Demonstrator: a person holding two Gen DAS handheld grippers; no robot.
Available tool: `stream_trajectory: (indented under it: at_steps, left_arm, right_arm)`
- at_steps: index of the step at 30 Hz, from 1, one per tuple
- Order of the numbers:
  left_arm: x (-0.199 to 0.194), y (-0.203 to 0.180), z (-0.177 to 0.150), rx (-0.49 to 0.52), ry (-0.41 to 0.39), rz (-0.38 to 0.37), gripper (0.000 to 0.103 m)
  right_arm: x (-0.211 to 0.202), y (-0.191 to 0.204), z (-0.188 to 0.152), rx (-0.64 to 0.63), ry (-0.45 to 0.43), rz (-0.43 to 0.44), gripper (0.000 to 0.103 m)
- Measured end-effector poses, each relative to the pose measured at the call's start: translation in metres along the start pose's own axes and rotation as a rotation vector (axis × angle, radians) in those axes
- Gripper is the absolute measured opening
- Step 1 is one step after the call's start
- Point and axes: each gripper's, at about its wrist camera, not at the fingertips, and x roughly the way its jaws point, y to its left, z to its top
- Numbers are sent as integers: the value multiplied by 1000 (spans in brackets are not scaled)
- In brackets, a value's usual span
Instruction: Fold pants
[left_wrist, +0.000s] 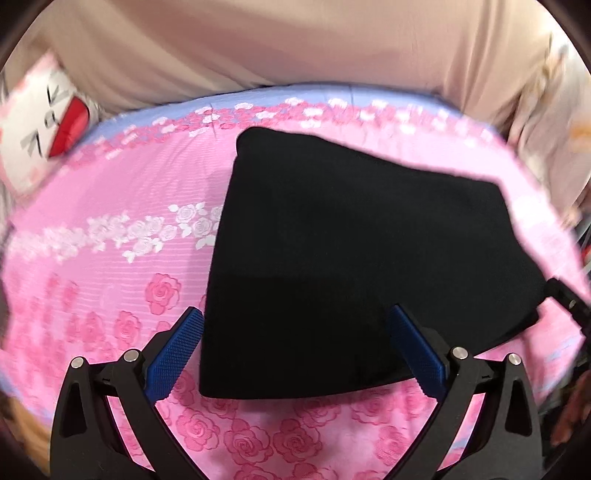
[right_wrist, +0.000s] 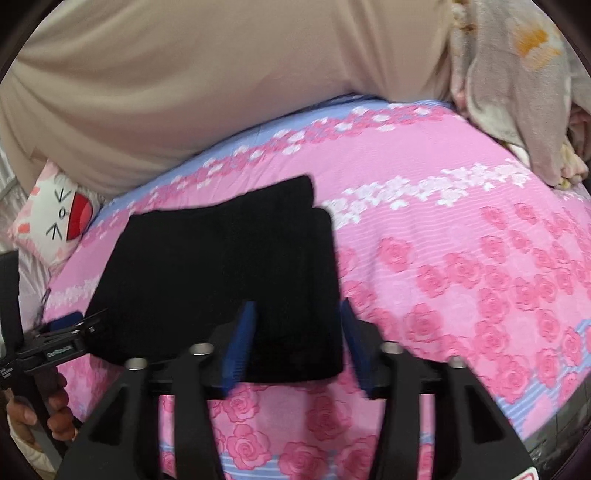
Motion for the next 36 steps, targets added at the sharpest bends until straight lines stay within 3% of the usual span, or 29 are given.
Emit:
stream_trajectory:
  at_steps: [3, 7, 8, 9, 10, 11, 15, 16, 18, 19, 21, 25, 27, 29, 31, 32, 34, 36]
  left_arm:
    - [2, 19, 5, -54, 8, 26, 98]
    - [4, 25, 9, -68, -3, 127, 98]
    - [4, 23, 11, -59, 0, 135, 98]
    - [4, 21, 12, -50, 1, 139, 98]
    - [5, 19, 13, -38, 2, 146, 98]
    - [6, 16, 13, -29, 2, 153, 98]
    - [7, 11, 12, -2, 3, 188, 98]
    - [7, 11, 12, 1, 0, 193, 98]
    - [7, 11, 9, 8, -2, 193, 98]
    - [6, 11, 8, 10, -1, 193, 98]
    - [7, 13, 8, 4, 2, 185, 98]
    - [10, 19, 7, -39, 8, 150, 98]
    - [11, 21, 5, -36, 10, 140, 98]
    - [10, 22, 4, -17, 8, 138, 98]
    - [7, 24, 3, -2, 4, 141, 98]
    - [6, 24, 2, 4, 2, 147, 98]
    - [6, 25, 1, 14, 3, 153, 98]
    - [7, 26, 1, 6, 5, 146, 98]
  right_arm:
    - [-8, -15, 2, 29, -10, -29, 66]
    - [-11, -15, 5, 38, -32, -16, 63]
    - [-10, -7, 7, 15, -39, 7, 57]
    - [-8, 4, 9, -21, -53, 29, 21]
    - [-3, 15, 11, -55, -44, 45, 2]
    - [4, 27, 12, -88, -30, 65, 1]
    - [39, 46, 2, -148, 49, 65, 0]
    - [56, 42, -2, -143, 101, 56, 0]
    - [59, 34, 2, -86, 116, 94, 0]
    - [55, 39, 9, -94, 122, 84, 1]
    - [39, 62, 31, -162, 55, 86, 11]
    - [54, 120, 58, -284, 65, 219, 11]
    - [92, 138, 61, -345, 127, 188, 9]
    - [148, 130, 57, -351, 206, 34, 0]
    - [156, 107, 66, -185, 230, 118, 0]
    - [152, 107, 71, -147, 235, 119, 0]
    - [130, 136, 80, -207, 160, 120, 13]
    - [121, 175, 81, -286, 168, 226, 13]
